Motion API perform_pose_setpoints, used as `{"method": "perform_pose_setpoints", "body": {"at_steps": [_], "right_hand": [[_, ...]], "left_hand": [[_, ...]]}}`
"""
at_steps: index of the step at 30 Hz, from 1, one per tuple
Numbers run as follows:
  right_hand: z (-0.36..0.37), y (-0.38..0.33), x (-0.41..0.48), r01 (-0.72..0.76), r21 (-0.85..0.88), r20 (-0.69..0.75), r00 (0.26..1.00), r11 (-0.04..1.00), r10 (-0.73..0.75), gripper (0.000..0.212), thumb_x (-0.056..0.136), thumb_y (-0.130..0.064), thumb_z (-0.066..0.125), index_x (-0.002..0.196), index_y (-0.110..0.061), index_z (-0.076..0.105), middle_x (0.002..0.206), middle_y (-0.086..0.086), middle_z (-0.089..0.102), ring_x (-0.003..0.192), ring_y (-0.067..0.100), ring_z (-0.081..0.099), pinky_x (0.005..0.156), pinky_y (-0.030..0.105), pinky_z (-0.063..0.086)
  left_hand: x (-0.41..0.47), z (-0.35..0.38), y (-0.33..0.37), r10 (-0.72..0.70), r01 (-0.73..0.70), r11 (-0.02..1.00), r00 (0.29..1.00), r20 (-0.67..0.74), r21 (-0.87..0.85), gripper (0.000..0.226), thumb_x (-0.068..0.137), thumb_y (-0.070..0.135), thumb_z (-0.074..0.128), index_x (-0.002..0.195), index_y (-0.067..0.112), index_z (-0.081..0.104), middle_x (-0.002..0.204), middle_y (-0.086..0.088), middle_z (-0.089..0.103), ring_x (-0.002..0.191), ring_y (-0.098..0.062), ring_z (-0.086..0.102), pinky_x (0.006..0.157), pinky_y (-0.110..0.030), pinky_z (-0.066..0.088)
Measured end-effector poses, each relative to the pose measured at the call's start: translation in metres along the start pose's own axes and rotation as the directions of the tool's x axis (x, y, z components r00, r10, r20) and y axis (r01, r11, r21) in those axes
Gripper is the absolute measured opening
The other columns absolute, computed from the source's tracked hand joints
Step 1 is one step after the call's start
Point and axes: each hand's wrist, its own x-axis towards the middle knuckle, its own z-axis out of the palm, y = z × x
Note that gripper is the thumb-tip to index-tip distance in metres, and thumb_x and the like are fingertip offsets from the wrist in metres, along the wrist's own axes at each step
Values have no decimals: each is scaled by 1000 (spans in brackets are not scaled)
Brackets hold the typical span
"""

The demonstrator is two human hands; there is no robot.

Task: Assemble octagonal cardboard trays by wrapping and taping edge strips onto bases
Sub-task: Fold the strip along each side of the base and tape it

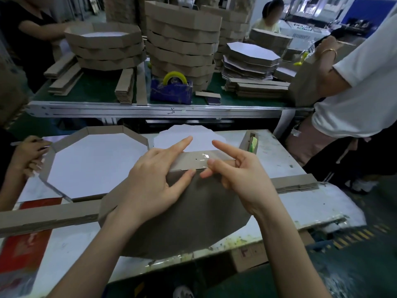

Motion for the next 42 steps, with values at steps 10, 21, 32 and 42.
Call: {"method": "perform_pose_setpoints", "body": {"at_steps": [10,21,32,42], "right_hand": [[0,17,-12,23,52,-1,1000,998,-22,53,96,-18,64,145,-22,46,81,7,77,45,2,42,46,11,37],[1,22,-19,46,72,15,999,996,-48,57,95,-16,65,147,-27,44,78,6,77,45,1,43,46,11,37],[0,21,-23,190,129,-23,982,973,-189,61,96,-16,66,144,-43,41,76,7,76,53,0,49,57,9,41],[4,26,-21,188,156,-5,982,970,-190,56,94,-20,67,139,-47,47,77,9,76,52,-1,46,56,9,40]], "left_hand": [[-2,-7,4,73,-83,990,993,97,113,41,95,51,36,135,51,46,126,8,57,113,-17,50,91,-35,45],[13,-10,8,60,-128,950,970,234,285,50,90,59,21,137,59,37,123,10,48,106,-14,49,79,-31,45],[16,-6,8,84,-162,939,963,255,304,53,91,58,19,142,55,32,132,12,48,107,-16,52,77,-33,49],[14,-9,6,94,-163,947,964,248,275,48,94,55,21,137,56,41,137,13,51,107,-18,54,80,-37,51]]}}
